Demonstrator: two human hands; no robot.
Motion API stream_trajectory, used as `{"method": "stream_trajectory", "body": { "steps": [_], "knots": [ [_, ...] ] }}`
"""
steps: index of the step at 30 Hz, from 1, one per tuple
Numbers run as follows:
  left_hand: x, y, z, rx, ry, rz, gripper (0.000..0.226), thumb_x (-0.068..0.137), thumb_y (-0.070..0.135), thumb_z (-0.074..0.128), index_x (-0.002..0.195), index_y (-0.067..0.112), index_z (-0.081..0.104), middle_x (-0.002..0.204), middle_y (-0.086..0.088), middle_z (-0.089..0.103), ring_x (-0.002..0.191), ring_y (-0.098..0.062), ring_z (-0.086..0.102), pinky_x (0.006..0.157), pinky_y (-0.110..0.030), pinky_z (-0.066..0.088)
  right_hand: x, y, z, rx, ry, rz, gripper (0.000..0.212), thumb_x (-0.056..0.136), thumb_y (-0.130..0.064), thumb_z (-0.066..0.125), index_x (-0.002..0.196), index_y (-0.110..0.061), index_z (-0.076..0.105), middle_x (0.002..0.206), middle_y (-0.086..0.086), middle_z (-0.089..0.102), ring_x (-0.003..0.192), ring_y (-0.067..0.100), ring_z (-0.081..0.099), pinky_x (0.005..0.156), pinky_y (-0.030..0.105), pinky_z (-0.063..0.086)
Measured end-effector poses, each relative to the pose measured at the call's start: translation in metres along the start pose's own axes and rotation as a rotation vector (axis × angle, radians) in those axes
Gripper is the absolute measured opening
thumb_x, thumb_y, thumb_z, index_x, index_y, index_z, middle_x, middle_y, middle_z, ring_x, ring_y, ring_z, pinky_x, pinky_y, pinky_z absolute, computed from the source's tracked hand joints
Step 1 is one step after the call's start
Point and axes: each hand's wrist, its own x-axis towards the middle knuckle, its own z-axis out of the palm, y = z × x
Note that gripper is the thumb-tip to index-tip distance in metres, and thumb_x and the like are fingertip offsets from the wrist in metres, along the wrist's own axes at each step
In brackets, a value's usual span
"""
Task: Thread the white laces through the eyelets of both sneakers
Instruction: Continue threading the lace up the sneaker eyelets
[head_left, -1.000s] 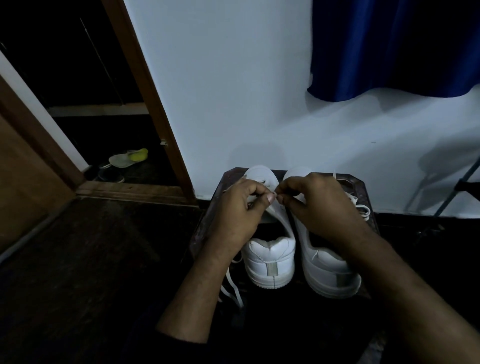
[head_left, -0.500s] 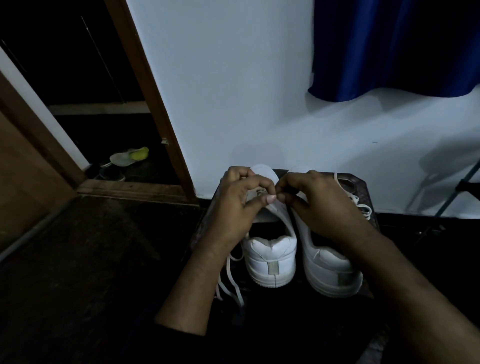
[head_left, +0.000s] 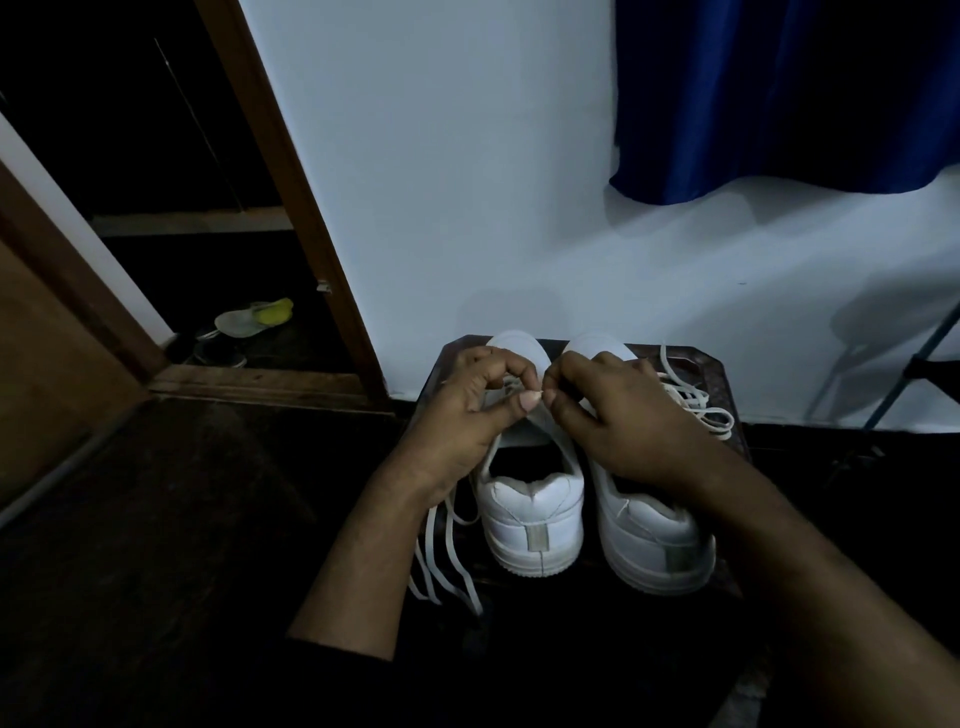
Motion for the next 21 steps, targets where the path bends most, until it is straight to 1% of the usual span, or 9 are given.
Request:
{"method": "stream_trajectory", "body": {
  "steps": [4, 7, 9, 10, 11, 14, 16, 19, 21],
  "knots": [
    [0.0, 0.004, 0.0, -0.038, -0.086, -0.063, 0.004, 0.095, 0.029, 0.064, 0.092, 0.028, 0.063, 0.122, -0.017, 0.056, 0.119, -0.022, 0.057, 0.111, -0.052, 0.047, 0.001, 0.001, 0.003, -0.049, -0.01, 0.058, 0.013, 0.102, -0.034, 0.043, 0.099, -0.023, 0.049, 0.088, -0.009, 0.055, 0.096, 0.022, 0.05, 0.089, 0.039, 0.031],
    [-0.001, 0.0, -0.001, 0.084, -0.082, -0.032, 0.006, 0.102, 0.028, 0.062, 0.096, 0.026, 0.064, 0.118, -0.004, 0.057, 0.119, -0.016, 0.056, 0.111, -0.049, 0.045, 0.001, 0.003, 0.004, -0.073, -0.011, 0.072, 0.012, 0.102, -0.035, 0.04, 0.097, -0.025, 0.045, 0.088, -0.012, 0.05, 0.096, 0.022, 0.047, 0.085, 0.038, 0.029],
    [0.0, -0.003, -0.001, 0.266, 0.017, 0.126, 0.006, 0.097, 0.037, 0.065, 0.097, 0.031, 0.066, 0.114, 0.008, 0.055, 0.122, -0.015, 0.055, 0.105, -0.048, 0.049, 0.001, 0.003, 0.004, -0.042, -0.013, 0.078, 0.012, 0.102, -0.035, 0.039, 0.097, -0.025, 0.045, 0.087, -0.014, 0.048, 0.096, 0.02, 0.046, 0.087, 0.038, 0.029],
    [0.0, -0.004, -0.001, 0.342, 0.067, 0.222, 0.009, 0.093, 0.039, 0.067, 0.098, 0.031, 0.067, 0.113, 0.01, 0.055, 0.123, -0.019, 0.056, 0.101, -0.047, 0.05, 0.001, 0.003, 0.004, -0.027, -0.014, 0.077, 0.012, 0.102, -0.035, 0.039, 0.098, -0.026, 0.046, 0.087, -0.015, 0.048, 0.097, 0.02, 0.046, 0.087, 0.037, 0.028],
    [-0.001, -0.003, -0.001, 0.399, 0.106, 0.294, 0.011, 0.091, 0.038, 0.069, 0.099, 0.03, 0.068, 0.112, 0.01, 0.055, 0.121, -0.022, 0.057, 0.096, -0.047, 0.052, 0.001, 0.002, 0.003, -0.022, -0.015, 0.073, 0.013, 0.102, -0.035, 0.04, 0.099, -0.026, 0.047, 0.088, -0.015, 0.049, 0.098, 0.02, 0.046, 0.087, 0.037, 0.027],
    [-0.003, 0.005, 0.001, 0.605, 0.195, 0.413, 0.01, 0.091, 0.026, 0.071, 0.099, 0.02, 0.073, 0.108, 0.008, 0.06, 0.109, -0.02, 0.062, 0.082, -0.043, 0.055, 0.001, 0.001, 0.004, -0.036, -0.012, 0.061, 0.013, 0.102, -0.034, 0.043, 0.101, -0.024, 0.051, 0.091, -0.012, 0.054, 0.1, 0.021, 0.047, 0.089, 0.037, 0.026],
    [-0.004, 0.007, 0.002, 0.721, 0.213, 0.482, 0.007, 0.094, 0.019, 0.068, 0.096, 0.016, 0.074, 0.107, 0.005, 0.06, 0.102, -0.02, 0.062, 0.08, -0.042, 0.054, 0.001, 0.001, 0.004, -0.058, -0.011, 0.063, 0.016, 0.101, -0.036, 0.041, 0.1, -0.024, 0.051, 0.091, -0.012, 0.054, 0.1, 0.021, 0.048, 0.087, 0.036, 0.025],
    [-0.002, 0.005, 0.005, 0.592, 0.267, 0.457, 0.007, 0.093, 0.012, 0.07, 0.094, 0.017, 0.075, 0.12, 0.003, 0.048, 0.108, -0.021, 0.058, 0.091, -0.033, 0.052, 0.002, -0.002, 0.002, -0.061, -0.026, 0.099, 0.032, 0.095, -0.051, 0.026, 0.096, -0.026, 0.047, 0.089, -0.012, 0.054, 0.097, 0.019, 0.047, 0.085, 0.035, 0.023],
    [-0.001, 0.0, 0.007, 0.357, 0.306, 0.31, 0.009, 0.093, 0.018, 0.071, 0.092, 0.027, 0.072, 0.124, 0.006, 0.043, 0.115, -0.016, 0.057, 0.097, -0.025, 0.05, 0.002, -0.001, 0.002, -0.063, -0.039, 0.129, 0.026, 0.097, -0.047, 0.029, 0.096, -0.026, 0.045, 0.091, -0.011, 0.053, 0.098, 0.02, 0.046, 0.085, 0.036, 0.024]
  ]
}}
